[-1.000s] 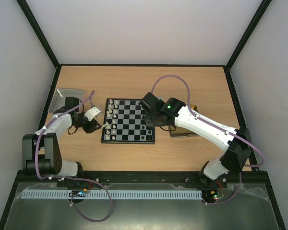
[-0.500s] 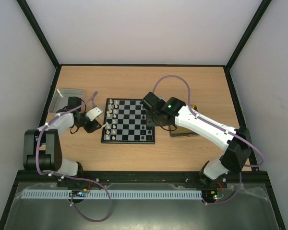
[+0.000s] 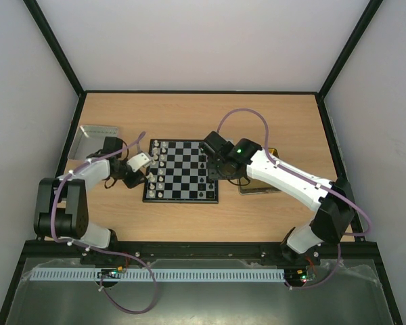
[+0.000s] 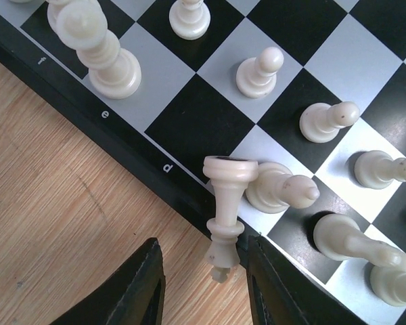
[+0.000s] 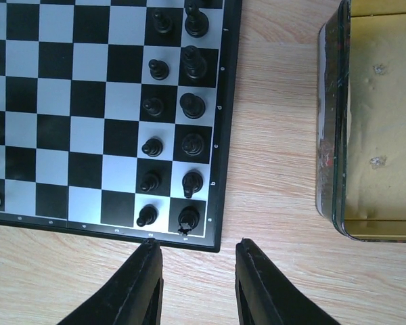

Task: Set up the chess pieces on the board
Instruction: Pick up the chess piece from the chessboard.

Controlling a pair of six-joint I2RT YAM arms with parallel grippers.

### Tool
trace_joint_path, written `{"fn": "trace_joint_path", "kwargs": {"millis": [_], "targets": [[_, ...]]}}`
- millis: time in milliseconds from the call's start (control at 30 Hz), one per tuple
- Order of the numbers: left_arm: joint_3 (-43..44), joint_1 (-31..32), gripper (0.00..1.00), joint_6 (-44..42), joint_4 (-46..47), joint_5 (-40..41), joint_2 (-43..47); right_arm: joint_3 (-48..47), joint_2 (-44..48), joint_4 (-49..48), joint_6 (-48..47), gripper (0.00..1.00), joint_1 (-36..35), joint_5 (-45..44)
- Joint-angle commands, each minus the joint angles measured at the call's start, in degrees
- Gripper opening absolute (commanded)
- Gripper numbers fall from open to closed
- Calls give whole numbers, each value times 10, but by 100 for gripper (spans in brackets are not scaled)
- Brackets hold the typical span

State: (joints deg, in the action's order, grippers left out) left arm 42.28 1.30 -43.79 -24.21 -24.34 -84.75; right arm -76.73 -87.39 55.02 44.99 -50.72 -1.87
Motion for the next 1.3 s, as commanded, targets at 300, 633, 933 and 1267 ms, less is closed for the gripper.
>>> {"fn": "trace_joint_path", "kwargs": {"millis": [300,633,933,1267], "targets": [[-16,12,31,4,14,18,-17,19,26,-7,-2,29,7,0],[-14,14,21,9,17,17,-15,36,29,-16,0,29,7,4],[-12,14,9,12,11,18,-6,48,35,-21,2,29,8,6],[-7,13,2,13,3,31,14,55,43,-24,4,29,8,6]]}}
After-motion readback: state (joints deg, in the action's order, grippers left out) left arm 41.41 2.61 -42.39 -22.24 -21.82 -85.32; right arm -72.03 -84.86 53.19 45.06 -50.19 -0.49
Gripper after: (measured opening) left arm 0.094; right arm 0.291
